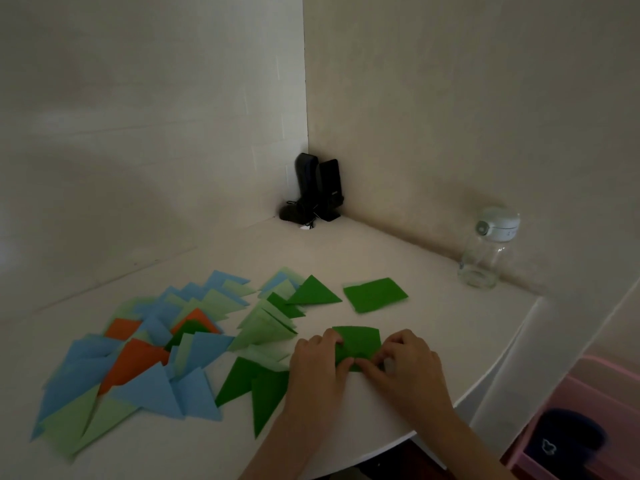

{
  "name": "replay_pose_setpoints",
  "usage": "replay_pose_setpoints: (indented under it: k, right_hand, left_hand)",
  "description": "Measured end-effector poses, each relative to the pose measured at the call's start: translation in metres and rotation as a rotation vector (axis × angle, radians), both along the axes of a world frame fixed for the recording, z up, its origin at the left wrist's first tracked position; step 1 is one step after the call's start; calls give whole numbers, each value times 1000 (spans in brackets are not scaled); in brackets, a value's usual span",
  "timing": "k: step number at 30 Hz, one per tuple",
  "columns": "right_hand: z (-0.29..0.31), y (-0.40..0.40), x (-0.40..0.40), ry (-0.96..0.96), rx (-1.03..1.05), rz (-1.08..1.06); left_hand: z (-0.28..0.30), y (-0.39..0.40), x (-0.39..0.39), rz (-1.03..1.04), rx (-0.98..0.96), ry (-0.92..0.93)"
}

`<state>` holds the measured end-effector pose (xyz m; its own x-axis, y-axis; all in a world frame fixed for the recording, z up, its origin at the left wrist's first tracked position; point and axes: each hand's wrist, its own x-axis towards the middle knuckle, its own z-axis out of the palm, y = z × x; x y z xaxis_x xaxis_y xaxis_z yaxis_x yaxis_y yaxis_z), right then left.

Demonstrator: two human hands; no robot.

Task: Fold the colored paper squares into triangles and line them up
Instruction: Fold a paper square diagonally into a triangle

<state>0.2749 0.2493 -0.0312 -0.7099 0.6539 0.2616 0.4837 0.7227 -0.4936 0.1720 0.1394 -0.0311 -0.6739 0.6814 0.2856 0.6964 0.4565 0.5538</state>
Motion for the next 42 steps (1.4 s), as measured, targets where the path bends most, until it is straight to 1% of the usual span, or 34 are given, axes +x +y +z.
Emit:
replay_pose_setpoints:
  k: [4,9,11,15,19,22,24,27,29,31,34,36,38,42]
  right_hand:
    - [-2,3,1,30,-10,14]
    - [-2,11,4,95,-120,64]
    - [0,12,4,114,-150,81]
    - [0,13,3,76,-172,92]
    - [6,19,8,86,-234,120]
    - [14,22,5,121,-342,86]
    - [18,24,0,129,-380,78]
    - [22,27,-3,123,-375,55]
    - [24,26,-5,114,-353,56]
    - [21,22,-6,102,-314,68]
    - [19,21,-7,110,-206,22]
    - [21,25,-11,47,-198,30]
    - [24,29,-14,-7,-236,56]
    - [25,31,-14,54,-241,48]
  left_hand:
    - [-1,-2,-1,-22,34,-5]
    - [-3,-6,-4,-51,148,-61]
    - [-1,-8,-7,-54,162,-97]
    - [-3,-14,-12,-79,156,-95]
    - [4,-17,-14,-92,108,-107]
    - [15,-15,-14,-121,18,-60]
    - [20,-5,-20,-92,-71,-110]
    - [23,-4,-23,-41,-179,-170]
    - [23,-1,-13,-99,-200,-23]
    - [18,-10,1,-134,-144,98]
    - [14,-12,11,-128,-96,142]
    - [14,-11,12,-131,-95,164]
    - [12,-14,11,-129,-136,190]
    - [16,-14,13,-78,-255,347]
